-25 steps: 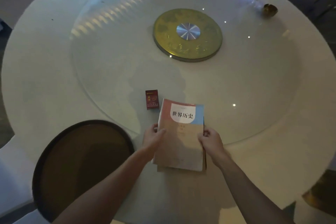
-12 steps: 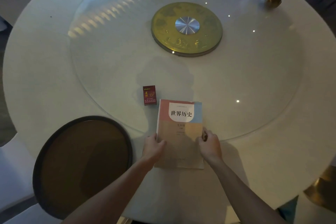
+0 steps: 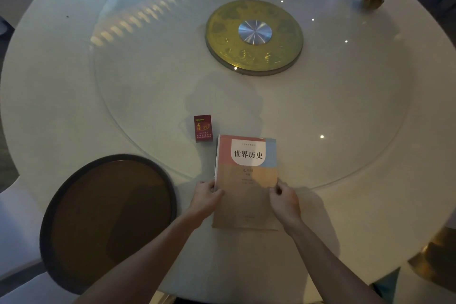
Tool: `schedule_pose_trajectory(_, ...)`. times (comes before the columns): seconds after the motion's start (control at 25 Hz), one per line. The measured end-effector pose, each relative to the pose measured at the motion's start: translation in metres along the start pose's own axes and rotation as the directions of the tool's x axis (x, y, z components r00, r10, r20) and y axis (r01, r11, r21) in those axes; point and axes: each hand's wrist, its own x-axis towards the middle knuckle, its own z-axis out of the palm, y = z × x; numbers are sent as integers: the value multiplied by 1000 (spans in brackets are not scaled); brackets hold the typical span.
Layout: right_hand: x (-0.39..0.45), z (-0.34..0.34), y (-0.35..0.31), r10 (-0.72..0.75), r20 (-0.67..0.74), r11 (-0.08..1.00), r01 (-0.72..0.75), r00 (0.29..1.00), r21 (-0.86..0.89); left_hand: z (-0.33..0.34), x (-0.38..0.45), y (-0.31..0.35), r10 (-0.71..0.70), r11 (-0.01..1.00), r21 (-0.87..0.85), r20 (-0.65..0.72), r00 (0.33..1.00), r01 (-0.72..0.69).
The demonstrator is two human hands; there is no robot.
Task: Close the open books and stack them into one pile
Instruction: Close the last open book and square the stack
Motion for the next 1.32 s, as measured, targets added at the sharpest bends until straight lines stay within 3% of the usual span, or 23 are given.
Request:
schedule_pose_trajectory(0.16,-1,-1,2,156,24,979,-158,987,129,7,-2,6,-30,999,-34,-28,999,29)
schedule_pose_trajectory(0.28,2,-7,1,196,96,956,-212,976,203,12,1,7,-78,991,-115,-63,995,70)
schedule_pose_trajectory(0.52,15,-13,-14,151,204,965,-189,967,183,12,11,15,-59,994,-103,-102,993,48)
schedule_pose_trajectory(0.8,61,-13,-35,130,143,970,-156,981,184,1,43,51,11,995,-95,-165,986,-27)
schedule_pose_trajectory(0.92,73,-20,-67,45,104,974,-66,994,215,-10,65,78,51,997,-54,-185,981,-62)
schedule_pose_trajectory(1.12,103,-24,-83,-50,37,998,48,998,37,-17,91,93,45,999,13,-228,973,-43)
schedule_pose_trajectory(1.32,108,-26,-71,2,23,996,0,1000,-93,-8,85,80,8,1000,-13,-259,966,-12)
